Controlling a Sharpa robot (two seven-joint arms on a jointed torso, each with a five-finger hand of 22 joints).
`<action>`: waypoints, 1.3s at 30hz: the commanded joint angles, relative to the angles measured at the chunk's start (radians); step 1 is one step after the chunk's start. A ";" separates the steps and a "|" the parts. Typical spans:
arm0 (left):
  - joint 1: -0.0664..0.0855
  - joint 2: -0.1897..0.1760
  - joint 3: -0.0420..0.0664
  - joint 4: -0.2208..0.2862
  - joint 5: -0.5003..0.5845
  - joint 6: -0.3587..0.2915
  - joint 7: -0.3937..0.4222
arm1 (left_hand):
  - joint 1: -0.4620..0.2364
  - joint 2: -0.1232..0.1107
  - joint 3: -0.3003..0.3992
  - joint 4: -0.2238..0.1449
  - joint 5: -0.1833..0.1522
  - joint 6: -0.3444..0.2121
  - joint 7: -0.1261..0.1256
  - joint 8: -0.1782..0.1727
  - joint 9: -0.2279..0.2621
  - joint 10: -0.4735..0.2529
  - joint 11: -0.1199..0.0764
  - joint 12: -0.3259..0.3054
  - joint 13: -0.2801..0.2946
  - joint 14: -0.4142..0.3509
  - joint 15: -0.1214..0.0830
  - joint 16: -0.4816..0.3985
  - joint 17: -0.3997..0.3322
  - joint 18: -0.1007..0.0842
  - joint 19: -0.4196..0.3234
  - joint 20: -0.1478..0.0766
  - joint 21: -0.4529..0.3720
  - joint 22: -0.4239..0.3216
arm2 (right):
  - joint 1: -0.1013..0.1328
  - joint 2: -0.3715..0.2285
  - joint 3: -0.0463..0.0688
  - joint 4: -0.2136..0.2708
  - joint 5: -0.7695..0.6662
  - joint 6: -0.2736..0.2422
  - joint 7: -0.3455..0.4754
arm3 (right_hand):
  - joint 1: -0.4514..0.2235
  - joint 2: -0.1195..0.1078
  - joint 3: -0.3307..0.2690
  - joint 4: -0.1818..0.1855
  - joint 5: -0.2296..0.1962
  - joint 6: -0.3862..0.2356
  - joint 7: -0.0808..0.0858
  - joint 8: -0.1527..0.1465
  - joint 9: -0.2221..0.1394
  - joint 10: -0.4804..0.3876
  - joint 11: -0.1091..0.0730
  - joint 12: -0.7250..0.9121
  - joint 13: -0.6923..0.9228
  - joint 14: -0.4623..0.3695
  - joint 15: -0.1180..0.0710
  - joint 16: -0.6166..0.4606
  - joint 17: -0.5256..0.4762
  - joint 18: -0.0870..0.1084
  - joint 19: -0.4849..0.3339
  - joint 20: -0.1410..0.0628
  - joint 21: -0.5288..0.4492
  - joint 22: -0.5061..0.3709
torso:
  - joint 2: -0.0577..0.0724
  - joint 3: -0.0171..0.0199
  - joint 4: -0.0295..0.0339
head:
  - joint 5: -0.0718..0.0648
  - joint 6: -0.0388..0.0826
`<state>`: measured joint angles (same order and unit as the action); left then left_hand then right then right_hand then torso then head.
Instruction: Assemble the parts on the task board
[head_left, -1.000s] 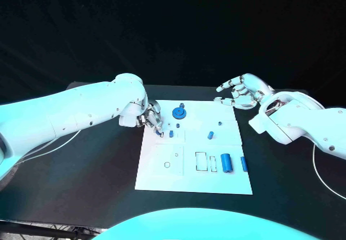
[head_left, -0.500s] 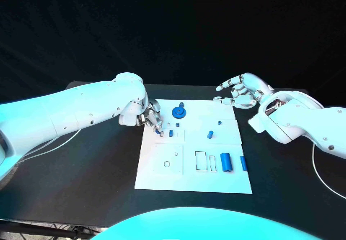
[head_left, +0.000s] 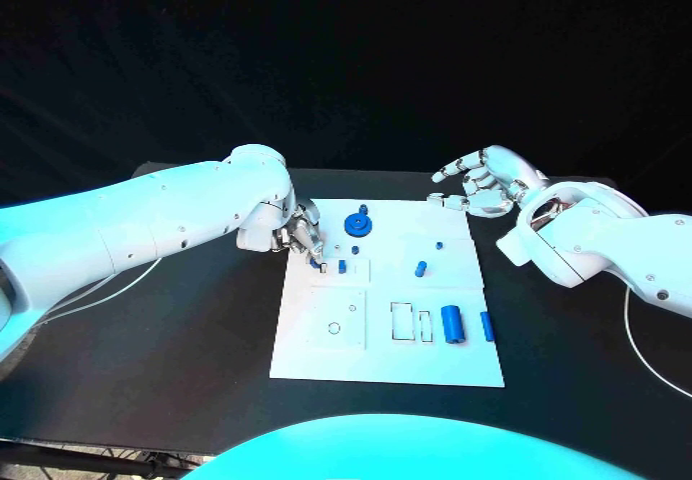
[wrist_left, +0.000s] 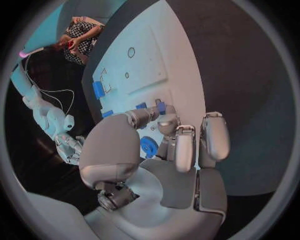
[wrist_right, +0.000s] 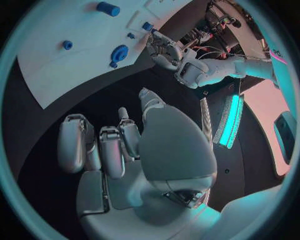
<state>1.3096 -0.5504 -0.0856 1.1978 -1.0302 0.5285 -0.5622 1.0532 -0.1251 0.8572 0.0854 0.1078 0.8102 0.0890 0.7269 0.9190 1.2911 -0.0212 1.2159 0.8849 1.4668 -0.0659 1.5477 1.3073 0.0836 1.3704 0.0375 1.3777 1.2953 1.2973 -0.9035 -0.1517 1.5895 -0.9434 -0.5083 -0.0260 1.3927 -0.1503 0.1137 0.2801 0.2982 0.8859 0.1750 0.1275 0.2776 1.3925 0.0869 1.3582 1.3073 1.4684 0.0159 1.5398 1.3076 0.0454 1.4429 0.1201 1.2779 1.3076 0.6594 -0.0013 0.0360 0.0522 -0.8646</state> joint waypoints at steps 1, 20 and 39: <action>-0.003 0.002 -0.002 -0.001 -0.005 -0.004 -0.006 | 0.008 -0.005 0.123 -0.118 0.004 0.039 -0.035 0.006 0.015 0.007 0.001 -0.001 0.000 0.093 -0.009 0.003 0.227 -0.011 0.007 -0.001 0.005 0.002 | -0.001 0.000 0.000 0.002 -0.010 0.005 0.013 | 0.004 -0.002 0.004 0.003 0.000 0.006 -0.004 0.004 -0.001 -0.003 -0.001 0.000 0.053 0.080 -0.006 -0.006 0.170 0.018 -0.001 -0.007 -0.001 0.117 | 0.000 -0.0002 0.0002 | 0.000 0.001; -0.013 0.006 -0.003 0.004 -0.045 -0.086 0.000 | 0.006 -0.004 0.124 -0.117 0.006 0.040 -0.035 0.006 0.016 0.007 0.001 -0.002 -0.001 0.092 -0.009 0.002 0.224 -0.010 0.005 -0.001 0.003 0.000 | -0.001 -0.001 0.000 0.003 -0.010 0.005 0.015 | 0.002 -0.003 0.004 0.005 0.000 0.006 -0.004 0.004 -0.001 -0.003 -0.001 -0.001 0.052 0.080 -0.006 -0.006 0.169 0.018 -0.001 -0.007 -0.002 0.117 | 0.001 0.0001 0.0000 | -0.001 -0.002; -0.017 -0.016 -0.001 0.031 -0.020 -0.089 0.003 | 0.006 -0.005 0.125 -0.118 0.007 0.040 -0.035 0.005 0.018 0.006 0.000 -0.004 -0.005 0.092 -0.010 0.002 0.224 -0.010 0.005 -0.002 0.003 0.000 | -0.001 -0.003 0.000 0.004 -0.011 0.005 0.016 | 0.000 -0.004 0.004 0.007 0.000 0.006 -0.004 0.005 -0.002 -0.003 -0.001 0.000 0.053 0.080 -0.006 -0.006 0.169 0.018 -0.001 -0.007 -0.002 0.117 | 0.001 -0.0002 -0.0014 | -0.002 0.000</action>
<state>1.2965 -0.5636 -0.0851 1.2251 -1.0670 0.4379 -0.5585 1.0473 -0.1309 0.8571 0.0853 0.1117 0.8212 0.0816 0.7278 0.9340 1.2941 -0.0210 1.2159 0.8812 1.4667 -0.0658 1.5476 1.3073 0.0836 1.3703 0.0375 1.3776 1.2949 1.2968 -0.9059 -0.1517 1.5917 -0.9441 -0.5084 -0.0232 1.3927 -0.1503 0.1165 0.2828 0.2982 0.8859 0.1750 0.1274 0.2767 1.3925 0.0869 1.3582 1.3081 1.4684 0.0159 1.5398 1.3073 0.0454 1.4429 0.1201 1.2779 1.3076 0.6594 -0.0014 0.0351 0.0498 -0.8660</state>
